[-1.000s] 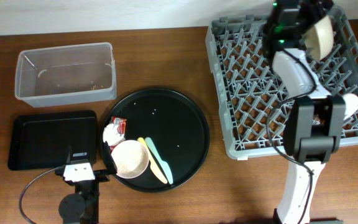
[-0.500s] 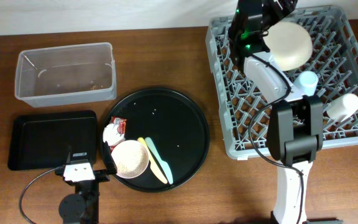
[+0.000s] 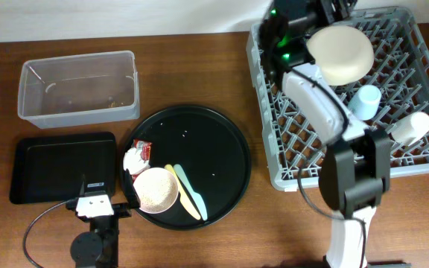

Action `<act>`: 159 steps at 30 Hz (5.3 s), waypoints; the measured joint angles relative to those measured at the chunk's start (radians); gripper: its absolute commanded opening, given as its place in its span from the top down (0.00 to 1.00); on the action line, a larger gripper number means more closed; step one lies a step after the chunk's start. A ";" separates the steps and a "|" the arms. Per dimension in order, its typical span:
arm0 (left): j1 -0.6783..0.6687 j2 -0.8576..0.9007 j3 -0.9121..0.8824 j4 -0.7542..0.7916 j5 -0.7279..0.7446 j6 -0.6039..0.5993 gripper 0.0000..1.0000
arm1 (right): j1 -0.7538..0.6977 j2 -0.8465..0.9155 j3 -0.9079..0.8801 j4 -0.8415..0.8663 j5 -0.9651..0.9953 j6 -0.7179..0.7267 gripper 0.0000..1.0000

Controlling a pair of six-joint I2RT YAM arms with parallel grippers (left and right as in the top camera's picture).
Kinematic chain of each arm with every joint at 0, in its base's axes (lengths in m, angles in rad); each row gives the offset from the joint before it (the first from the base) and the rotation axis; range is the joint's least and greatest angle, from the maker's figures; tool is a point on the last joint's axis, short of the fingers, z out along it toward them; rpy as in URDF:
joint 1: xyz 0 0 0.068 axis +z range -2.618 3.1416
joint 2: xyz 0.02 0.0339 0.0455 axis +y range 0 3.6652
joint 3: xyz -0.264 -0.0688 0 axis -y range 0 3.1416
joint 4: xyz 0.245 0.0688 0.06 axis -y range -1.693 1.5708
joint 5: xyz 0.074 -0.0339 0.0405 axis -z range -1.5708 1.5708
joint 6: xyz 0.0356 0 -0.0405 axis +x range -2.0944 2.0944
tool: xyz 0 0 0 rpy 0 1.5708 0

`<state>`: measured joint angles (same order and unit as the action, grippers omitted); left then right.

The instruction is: Sort waste into correct bins and load items into the dishwasher rack

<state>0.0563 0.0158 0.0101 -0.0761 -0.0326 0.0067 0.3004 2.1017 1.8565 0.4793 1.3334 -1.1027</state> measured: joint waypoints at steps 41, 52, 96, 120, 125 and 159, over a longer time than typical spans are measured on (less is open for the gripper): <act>0.000 0.000 0.000 0.000 0.000 0.000 0.01 | 0.521 -0.515 -0.008 -1.778 -1.020 1.392 0.27; 0.000 0.000 0.000 0.000 0.000 0.000 0.01 | 0.452 -0.261 -0.304 -1.548 -1.466 1.419 0.66; 0.000 0.000 0.000 0.000 0.000 0.000 0.01 | 0.444 -0.051 -0.566 -1.092 -1.944 1.814 0.96; 0.000 0.000 0.000 0.000 0.000 0.000 0.01 | 0.381 -0.120 -0.566 -1.130 -1.887 1.692 0.96; 0.000 0.000 0.000 0.000 0.000 0.000 0.01 | 0.382 -0.126 -0.566 -1.183 -1.888 1.658 0.93; 0.000 0.000 0.000 0.000 0.000 0.000 0.01 | 0.422 -0.049 -0.566 -1.129 -1.977 1.716 0.93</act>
<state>0.0563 0.0158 0.0101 -0.0761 -0.0322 0.0067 0.7219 2.0529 1.2900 -0.6495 -0.6437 0.6136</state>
